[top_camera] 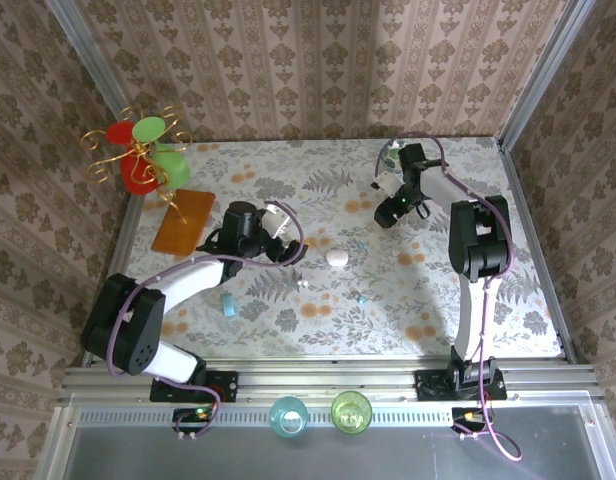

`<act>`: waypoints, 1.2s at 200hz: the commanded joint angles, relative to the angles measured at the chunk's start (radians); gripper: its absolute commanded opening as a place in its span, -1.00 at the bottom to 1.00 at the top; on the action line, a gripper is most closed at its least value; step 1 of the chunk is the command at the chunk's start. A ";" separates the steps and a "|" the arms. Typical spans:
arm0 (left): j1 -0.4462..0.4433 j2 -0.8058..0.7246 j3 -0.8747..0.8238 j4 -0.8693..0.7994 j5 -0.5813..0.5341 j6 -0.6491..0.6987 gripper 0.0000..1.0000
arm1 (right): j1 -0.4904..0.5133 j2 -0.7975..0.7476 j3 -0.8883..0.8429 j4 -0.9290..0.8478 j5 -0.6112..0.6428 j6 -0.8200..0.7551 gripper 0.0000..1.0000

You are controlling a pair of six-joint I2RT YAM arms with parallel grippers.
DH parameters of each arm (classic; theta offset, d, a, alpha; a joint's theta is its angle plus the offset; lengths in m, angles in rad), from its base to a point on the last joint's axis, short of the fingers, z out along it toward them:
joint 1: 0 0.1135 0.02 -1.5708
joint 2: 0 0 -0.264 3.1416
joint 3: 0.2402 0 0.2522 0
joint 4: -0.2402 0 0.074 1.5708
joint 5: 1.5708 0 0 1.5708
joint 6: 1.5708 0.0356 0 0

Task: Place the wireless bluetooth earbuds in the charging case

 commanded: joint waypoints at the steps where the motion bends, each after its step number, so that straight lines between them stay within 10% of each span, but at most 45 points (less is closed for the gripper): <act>1: -0.003 0.009 0.029 0.041 0.036 -0.027 1.00 | 0.006 0.043 0.055 -0.075 0.016 -0.042 0.61; 126: -0.003 0.006 0.034 0.059 0.055 -0.031 1.00 | 0.015 0.051 0.045 -0.071 0.051 -0.082 -0.13; 240: 0.012 -0.023 0.146 -0.147 0.073 -0.301 1.00 | 0.194 -0.459 -0.439 0.310 0.080 -0.057 -0.28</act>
